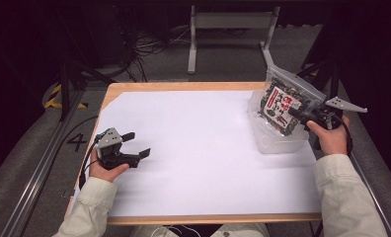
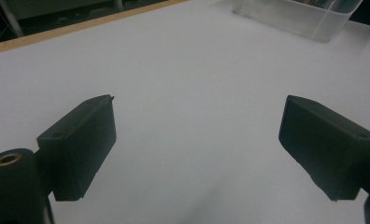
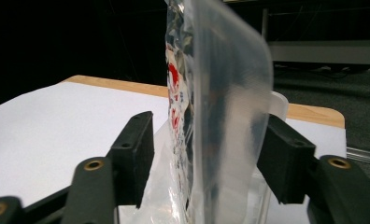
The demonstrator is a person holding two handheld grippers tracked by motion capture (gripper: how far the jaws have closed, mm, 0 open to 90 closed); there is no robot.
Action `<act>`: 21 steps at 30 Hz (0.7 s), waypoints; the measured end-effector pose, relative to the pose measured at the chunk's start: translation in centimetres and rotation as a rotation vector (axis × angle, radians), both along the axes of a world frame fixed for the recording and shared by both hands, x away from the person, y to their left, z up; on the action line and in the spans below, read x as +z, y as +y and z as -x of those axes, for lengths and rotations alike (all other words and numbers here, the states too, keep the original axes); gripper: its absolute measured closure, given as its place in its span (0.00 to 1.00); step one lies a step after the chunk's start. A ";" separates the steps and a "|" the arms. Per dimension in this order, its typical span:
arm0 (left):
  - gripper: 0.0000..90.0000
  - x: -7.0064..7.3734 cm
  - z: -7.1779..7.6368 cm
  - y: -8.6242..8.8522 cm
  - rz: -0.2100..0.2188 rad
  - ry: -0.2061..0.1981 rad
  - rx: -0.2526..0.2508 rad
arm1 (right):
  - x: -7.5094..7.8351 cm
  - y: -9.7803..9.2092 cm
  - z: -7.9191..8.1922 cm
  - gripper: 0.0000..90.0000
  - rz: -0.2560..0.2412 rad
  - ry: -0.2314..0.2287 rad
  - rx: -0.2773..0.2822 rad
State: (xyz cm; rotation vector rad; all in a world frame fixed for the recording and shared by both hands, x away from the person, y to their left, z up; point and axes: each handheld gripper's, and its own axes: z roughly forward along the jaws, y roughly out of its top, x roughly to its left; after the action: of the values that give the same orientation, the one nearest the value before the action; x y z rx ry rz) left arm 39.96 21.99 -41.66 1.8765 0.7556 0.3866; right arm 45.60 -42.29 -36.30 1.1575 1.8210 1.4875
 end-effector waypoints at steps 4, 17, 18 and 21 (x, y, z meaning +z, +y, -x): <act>0.13 0.0 -0.1 0.0 -0.004 -0.005 -0.002 | 0.3 -0.2 0.6 0.37 0.011 -0.011 -0.011; 0.14 0.1 1.3 -0.3 0.003 -0.033 -0.016 | 2.4 -0.2 4.4 0.30 0.074 -0.036 -0.042; 0.14 0.0 1.5 -0.3 0.006 -0.029 -0.016 | 2.4 -0.1 4.8 0.29 0.082 -0.033 -0.043; 0.14 0.0 2.0 0.1 -0.003 -0.033 -0.016 | 2.8 0.4 6.2 0.28 0.106 -0.045 -0.052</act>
State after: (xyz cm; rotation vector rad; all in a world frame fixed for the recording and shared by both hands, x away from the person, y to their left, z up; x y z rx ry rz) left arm 37.99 22.06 -41.64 1.8732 0.7182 0.4079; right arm 39.43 -41.87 -33.55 1.1034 1.8031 1.3605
